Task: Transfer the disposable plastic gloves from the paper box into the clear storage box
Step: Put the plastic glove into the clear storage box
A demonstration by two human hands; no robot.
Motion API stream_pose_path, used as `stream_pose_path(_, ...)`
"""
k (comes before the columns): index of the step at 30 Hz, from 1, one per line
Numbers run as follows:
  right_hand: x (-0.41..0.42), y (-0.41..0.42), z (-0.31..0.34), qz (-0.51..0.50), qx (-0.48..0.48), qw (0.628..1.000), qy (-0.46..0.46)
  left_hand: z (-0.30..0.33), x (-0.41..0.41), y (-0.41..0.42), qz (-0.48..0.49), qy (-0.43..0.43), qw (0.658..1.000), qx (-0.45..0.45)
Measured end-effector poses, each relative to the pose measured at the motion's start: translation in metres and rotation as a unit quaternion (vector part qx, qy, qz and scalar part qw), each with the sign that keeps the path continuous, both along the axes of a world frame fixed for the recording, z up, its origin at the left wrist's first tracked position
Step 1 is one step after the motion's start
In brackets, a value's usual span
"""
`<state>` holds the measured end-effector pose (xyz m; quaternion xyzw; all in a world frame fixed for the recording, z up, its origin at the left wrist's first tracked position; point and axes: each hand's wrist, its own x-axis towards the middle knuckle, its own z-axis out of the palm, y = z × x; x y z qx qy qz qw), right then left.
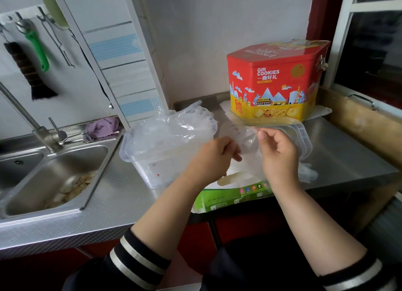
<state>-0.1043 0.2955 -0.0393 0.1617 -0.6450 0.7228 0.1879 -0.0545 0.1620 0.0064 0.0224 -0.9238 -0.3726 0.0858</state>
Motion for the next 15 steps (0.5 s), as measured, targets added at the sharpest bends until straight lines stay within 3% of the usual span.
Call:
stream_pose_path(3,-0.002,0.001,-0.004,0.008,-0.024,0.999,0.026,0.001,-0.002,0.001,-0.026,0.030,0.999,-0.007)
stream_pose_path(8,-0.007,0.003,-0.010,0.011,-0.034,0.997,0.071,0.017,0.002,0.003,-0.026,0.092,0.993,0.073)
stream_pose_path(12,-0.007,0.000,-0.009,0.023,-0.021,0.992,0.125,0.025,0.000,0.011,-0.027,0.019,0.996,0.082)
stream_pose_path(15,-0.003,-0.004,-0.010,0.012,0.010,0.988,0.153,0.024,-0.010,0.014,0.000,0.034,0.997,0.073)
